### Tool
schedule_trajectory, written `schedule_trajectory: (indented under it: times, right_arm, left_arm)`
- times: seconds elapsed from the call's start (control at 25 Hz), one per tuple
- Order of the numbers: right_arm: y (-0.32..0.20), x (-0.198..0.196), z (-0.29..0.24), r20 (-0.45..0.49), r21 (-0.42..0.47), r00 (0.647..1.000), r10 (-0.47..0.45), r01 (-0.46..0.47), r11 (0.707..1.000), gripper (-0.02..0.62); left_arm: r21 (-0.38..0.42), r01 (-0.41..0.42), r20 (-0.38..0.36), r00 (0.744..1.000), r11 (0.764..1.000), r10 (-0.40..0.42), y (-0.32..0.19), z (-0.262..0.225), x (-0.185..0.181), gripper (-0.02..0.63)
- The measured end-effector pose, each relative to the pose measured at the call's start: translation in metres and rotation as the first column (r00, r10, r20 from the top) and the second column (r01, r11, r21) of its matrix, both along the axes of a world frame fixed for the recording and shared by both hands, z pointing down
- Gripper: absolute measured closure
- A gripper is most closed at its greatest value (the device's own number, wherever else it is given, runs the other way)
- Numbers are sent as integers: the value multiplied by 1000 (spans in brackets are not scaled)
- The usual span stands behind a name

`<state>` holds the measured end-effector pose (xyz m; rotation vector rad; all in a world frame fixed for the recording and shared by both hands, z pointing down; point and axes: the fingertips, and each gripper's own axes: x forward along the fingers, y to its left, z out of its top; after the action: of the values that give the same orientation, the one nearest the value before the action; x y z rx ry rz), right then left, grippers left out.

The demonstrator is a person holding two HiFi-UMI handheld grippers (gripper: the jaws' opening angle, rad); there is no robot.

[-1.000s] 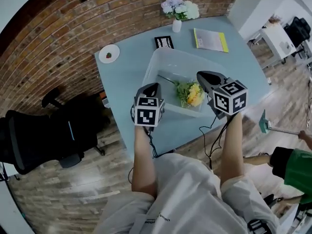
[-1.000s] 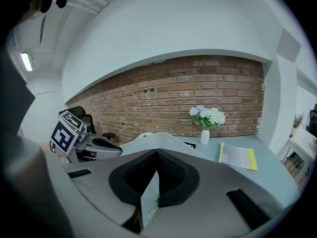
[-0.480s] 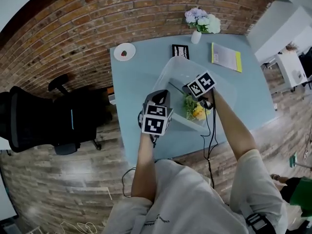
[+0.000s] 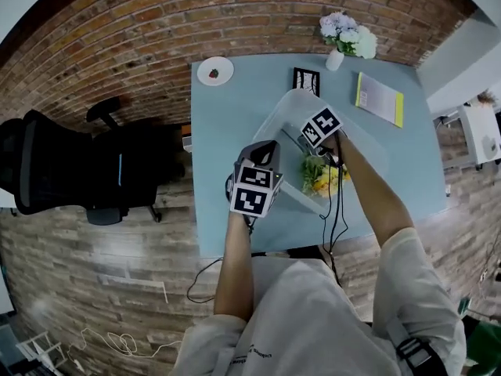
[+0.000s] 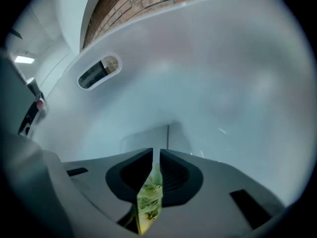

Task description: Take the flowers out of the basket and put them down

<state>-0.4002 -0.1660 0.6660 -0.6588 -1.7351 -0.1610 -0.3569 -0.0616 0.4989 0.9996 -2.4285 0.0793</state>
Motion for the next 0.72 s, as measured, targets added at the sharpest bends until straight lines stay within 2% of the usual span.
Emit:
schedule_trajectory:
  times: [0.24,0.48,0.72]
  right_arm:
    - [-1,-6,46,-120,111,987,-105,118,987,518]
    - [-1,-15,82,-163,189,973,-161,191,963,511]
    - [8,-15,102,-206,232,952,-225,271,934,511]
  left_arm:
    - [56,38,-74,997,998,-34,5,0,-5,586]
    - [85,101,-87,992,991,-93,11,-1,-9,586]
    - [77,95,-92,992,993,-88,14,-1,-8,586]
